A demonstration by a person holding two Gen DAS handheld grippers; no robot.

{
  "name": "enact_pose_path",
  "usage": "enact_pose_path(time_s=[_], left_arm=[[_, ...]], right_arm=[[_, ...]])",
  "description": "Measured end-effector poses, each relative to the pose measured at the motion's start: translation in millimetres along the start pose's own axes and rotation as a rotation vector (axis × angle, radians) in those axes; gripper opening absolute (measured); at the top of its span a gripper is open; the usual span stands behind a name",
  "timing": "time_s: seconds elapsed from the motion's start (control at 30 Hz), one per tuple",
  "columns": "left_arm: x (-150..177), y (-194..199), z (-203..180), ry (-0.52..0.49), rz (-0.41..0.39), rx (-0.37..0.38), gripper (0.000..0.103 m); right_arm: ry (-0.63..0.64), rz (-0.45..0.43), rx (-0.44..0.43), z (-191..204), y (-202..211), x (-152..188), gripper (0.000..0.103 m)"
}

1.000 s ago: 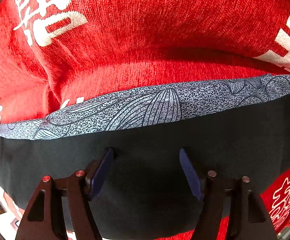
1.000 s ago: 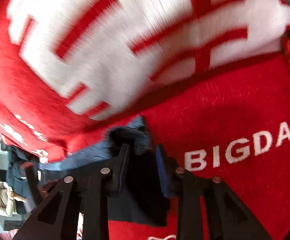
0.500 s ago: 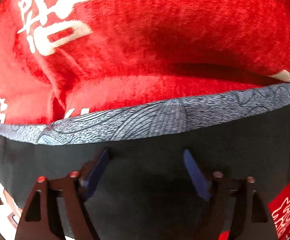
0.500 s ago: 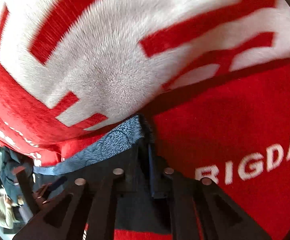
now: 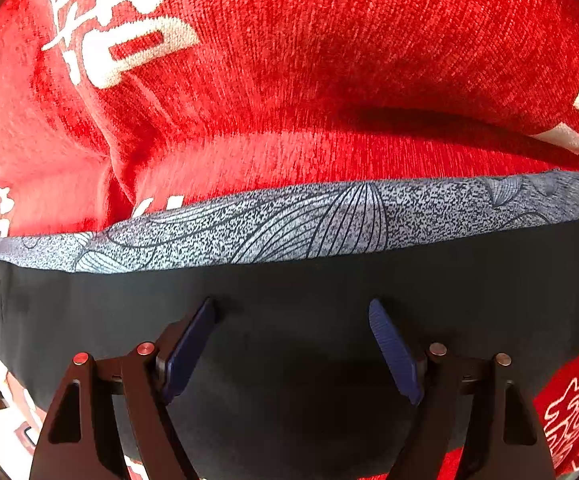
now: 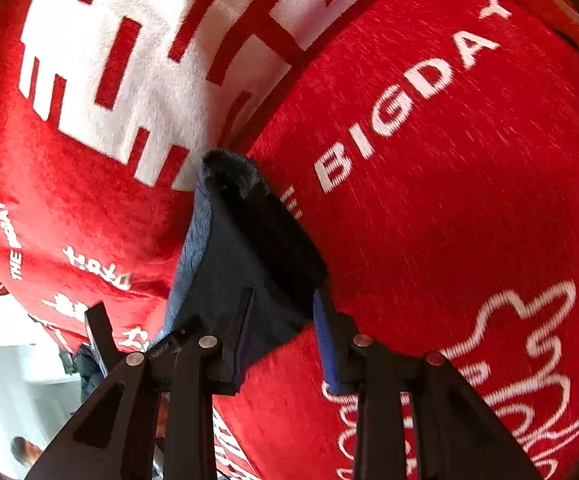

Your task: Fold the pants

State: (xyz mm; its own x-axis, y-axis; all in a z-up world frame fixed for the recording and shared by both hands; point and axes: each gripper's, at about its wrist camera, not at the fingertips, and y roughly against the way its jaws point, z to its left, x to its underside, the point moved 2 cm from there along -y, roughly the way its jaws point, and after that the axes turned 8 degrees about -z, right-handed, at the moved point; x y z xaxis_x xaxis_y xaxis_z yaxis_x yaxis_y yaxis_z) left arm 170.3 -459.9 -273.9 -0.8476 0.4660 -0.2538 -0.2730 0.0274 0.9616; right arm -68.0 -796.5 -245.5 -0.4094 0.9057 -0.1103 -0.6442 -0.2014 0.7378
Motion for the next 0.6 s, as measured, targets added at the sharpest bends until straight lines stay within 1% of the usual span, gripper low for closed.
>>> enact_pose_path(time_s=[0.07,0.1,0.17,0.2,0.23,0.3,0.4,0.47,0.5,0.6], left_arm=[[-2,3,-5,0.01,0.007,-0.002,0.08],[-4,3,-5,0.017,0.005,-0.003,0.08],[-10,8,3,0.017,0.003,-0.004,0.08],[-10,5,1,0.013,-0.001,-0.01,0.08],[-10,4,0,0.01,-0.01,-0.015,0.08],[-15,4,-5,-0.004,-0.03,-0.038,0.083],[-19,6,-7,0.002,-0.014,-0.032,0.083],[-20,10,-4,0.006,-0.001,-0.027,0.083],[-20,15,-3,0.007,-0.001,-0.028,0.083],[-14,18,-4,0.012,0.002,-0.01,0.083]], right_arm=[[-0.027,0.007,0.007,-2,-4,5,0.033],[-0.048,-0.006,0.01,-6,-3,8,0.033],[-0.07,-0.023,0.001,-12,3,11,0.034],[-0.073,-0.008,-0.009,-14,0,14,0.034],[-0.068,0.015,-0.014,-16,-3,14,0.034],[-0.041,0.038,-0.022,-10,-22,15,0.034],[-0.018,0.026,-0.028,-1,-46,6,0.034],[-0.006,0.014,-0.026,2,-47,7,0.034],[0.001,0.014,-0.026,-1,-39,8,0.034],[0.015,0.015,-0.031,-7,-34,17,0.034]])
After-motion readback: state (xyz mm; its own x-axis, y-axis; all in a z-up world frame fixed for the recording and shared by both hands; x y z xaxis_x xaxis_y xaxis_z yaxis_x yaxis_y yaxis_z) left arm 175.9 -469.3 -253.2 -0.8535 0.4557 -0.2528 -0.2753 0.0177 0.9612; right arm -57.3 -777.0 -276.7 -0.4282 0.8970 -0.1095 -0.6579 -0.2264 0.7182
